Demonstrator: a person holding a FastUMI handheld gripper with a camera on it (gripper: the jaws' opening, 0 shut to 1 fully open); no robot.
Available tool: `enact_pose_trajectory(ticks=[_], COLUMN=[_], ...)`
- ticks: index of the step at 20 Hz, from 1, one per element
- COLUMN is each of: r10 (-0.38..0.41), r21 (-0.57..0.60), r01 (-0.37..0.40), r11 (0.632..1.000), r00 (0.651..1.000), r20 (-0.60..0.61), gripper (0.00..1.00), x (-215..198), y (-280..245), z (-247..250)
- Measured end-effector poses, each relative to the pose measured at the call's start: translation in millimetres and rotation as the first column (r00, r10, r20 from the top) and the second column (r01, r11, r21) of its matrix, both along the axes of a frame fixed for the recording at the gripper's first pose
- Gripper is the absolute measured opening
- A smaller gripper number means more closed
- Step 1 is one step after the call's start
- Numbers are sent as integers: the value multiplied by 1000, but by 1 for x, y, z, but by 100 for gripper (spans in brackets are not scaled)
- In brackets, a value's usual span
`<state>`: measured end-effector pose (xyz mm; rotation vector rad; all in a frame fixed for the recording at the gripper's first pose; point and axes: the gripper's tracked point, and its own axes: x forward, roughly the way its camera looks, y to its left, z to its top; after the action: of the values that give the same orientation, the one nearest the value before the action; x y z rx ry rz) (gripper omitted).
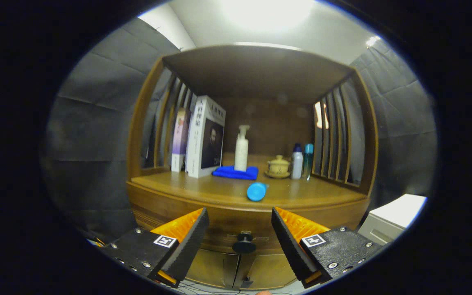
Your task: Pull open the drawer, take out the items inside it, and place them on the countertop above the cabinet.
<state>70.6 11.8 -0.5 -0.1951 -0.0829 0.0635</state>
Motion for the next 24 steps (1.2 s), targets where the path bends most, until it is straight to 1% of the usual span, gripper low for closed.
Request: enact_pose_trajectory(ticks=[2, 4, 8, 11, 16, 20, 24], r10=[18, 33, 28, 29, 36, 40, 44], r21=[6, 18, 47, 51, 49, 72, 63], r01=[-18, -33, -30, -31, -38, -42, -44], r11=[1000, 999, 998, 998, 998, 996, 997], r00=[999, 999, 999, 999, 998, 999, 999], r20=[34, 44, 32, 42, 52, 33, 10], gripper=[95, 95, 95, 95, 95, 95, 95], x=[-26, -47, -78, -96, -106, -106, -106], y=[0, -3, -12, -16, -17, -15, -13], z=[24, 37, 47, 46, 46, 40, 32])
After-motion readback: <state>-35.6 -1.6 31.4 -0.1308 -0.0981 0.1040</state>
